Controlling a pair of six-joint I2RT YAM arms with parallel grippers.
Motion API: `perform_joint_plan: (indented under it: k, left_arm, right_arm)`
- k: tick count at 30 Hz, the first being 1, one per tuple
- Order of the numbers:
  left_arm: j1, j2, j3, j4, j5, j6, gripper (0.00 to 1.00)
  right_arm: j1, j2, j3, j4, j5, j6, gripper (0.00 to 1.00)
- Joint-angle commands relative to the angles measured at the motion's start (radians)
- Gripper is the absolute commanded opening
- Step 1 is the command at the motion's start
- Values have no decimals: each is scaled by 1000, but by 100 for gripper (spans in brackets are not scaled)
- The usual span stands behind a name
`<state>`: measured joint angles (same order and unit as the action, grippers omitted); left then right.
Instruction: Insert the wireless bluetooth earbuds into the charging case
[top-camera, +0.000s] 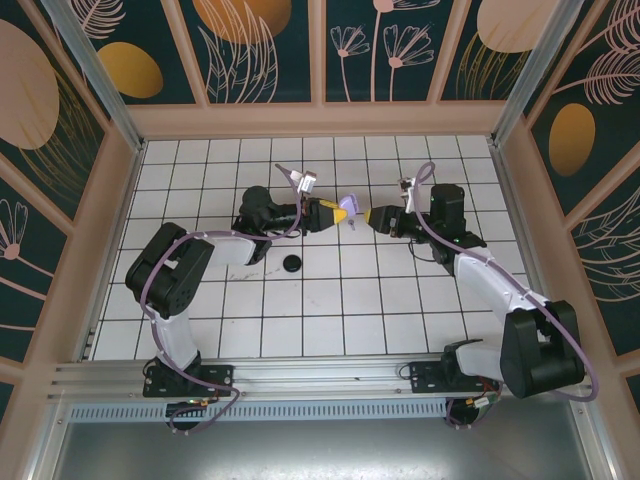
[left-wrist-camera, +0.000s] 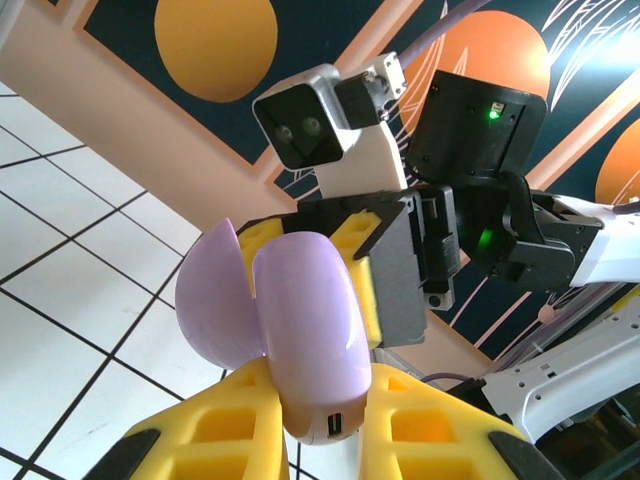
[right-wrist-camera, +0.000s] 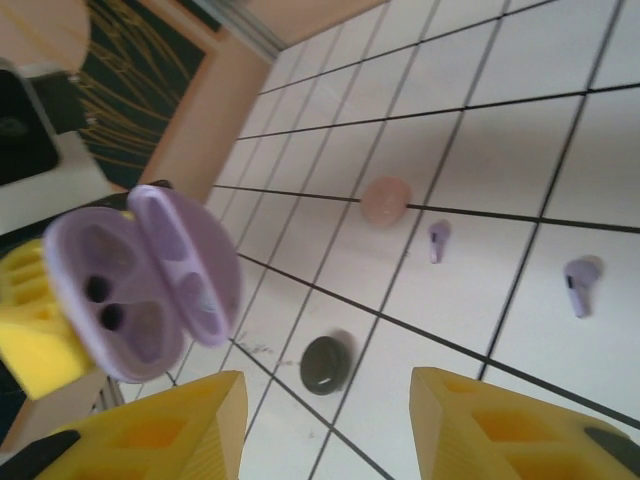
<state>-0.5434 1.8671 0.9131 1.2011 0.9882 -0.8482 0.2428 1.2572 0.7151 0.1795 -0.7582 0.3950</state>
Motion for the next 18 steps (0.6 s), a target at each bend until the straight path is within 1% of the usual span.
perform_joint_plan:
  k: [1, 8, 18]
  left_arm:
    - [-7, -27, 26, 43, 27, 17, 0]
    - [-14, -20, 36, 41, 26, 15, 0]
    - [-24, -9, 50, 38, 24, 14, 0]
  right_arm:
    - [-5, -9, 14, 86, -82, 18, 46]
    - [2, 30, 52, 107, -87, 43, 42]
    - [21, 63, 77, 118, -75, 51, 39]
